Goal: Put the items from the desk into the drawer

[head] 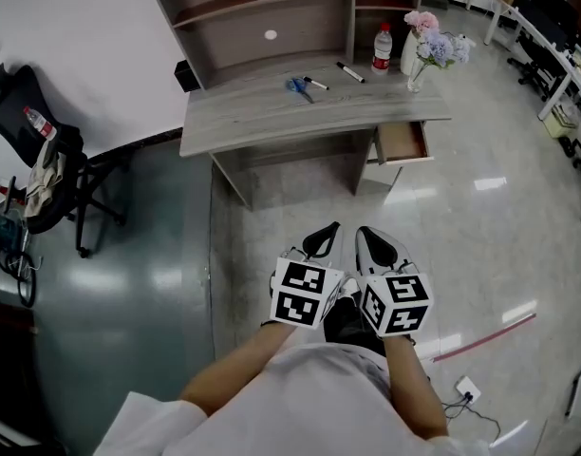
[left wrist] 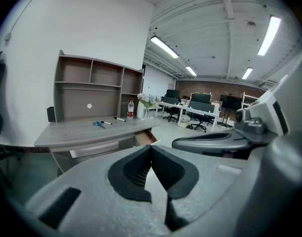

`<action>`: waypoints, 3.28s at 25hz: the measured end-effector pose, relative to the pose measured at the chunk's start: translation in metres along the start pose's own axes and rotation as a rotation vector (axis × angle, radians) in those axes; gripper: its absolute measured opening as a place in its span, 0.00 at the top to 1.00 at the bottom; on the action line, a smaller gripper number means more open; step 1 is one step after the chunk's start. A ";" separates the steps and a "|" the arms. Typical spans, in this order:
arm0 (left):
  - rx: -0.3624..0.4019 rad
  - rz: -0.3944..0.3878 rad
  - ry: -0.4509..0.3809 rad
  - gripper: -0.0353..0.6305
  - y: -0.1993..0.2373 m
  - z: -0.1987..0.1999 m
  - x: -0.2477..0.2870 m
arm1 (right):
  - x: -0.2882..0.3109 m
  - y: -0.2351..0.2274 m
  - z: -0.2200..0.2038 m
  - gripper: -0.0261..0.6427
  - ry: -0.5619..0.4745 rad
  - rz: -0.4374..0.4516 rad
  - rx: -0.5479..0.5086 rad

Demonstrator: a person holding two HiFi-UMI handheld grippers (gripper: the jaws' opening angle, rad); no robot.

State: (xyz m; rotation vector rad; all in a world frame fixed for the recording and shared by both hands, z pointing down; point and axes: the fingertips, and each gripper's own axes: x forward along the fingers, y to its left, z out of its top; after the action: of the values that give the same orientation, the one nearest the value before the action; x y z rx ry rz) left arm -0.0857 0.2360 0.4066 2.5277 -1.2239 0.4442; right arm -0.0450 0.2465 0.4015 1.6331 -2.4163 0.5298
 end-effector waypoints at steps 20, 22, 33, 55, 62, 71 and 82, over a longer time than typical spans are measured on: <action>0.000 0.054 0.036 0.94 0.048 0.083 0.162 | 0.119 -0.121 0.079 0.96 0.014 0.068 -0.002; -0.001 0.062 0.035 0.94 0.051 0.090 0.172 | 0.126 -0.130 0.087 0.96 0.010 0.073 -0.013; -0.015 0.070 0.035 0.94 0.073 0.102 0.204 | 0.164 -0.135 0.096 0.96 0.031 0.184 -0.031; -0.020 -0.050 0.082 0.94 0.217 0.153 0.340 | 0.353 -0.185 0.145 0.96 0.083 0.059 0.004; -0.007 -0.107 0.100 0.94 0.254 0.167 0.376 | 0.409 -0.209 0.153 0.96 0.133 -0.030 -0.025; -0.015 -0.138 0.113 0.94 0.273 0.174 0.408 | 0.455 -0.245 0.160 0.96 0.193 -0.103 -0.094; -0.043 -0.035 0.110 0.94 0.291 0.189 0.449 | 0.510 -0.295 0.149 0.95 0.282 -0.049 -0.204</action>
State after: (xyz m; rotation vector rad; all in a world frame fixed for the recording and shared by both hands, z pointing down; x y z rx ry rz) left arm -0.0249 -0.3263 0.4512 2.4497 -1.1346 0.5348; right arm 0.0397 -0.3481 0.4943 1.4242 -2.1431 0.4537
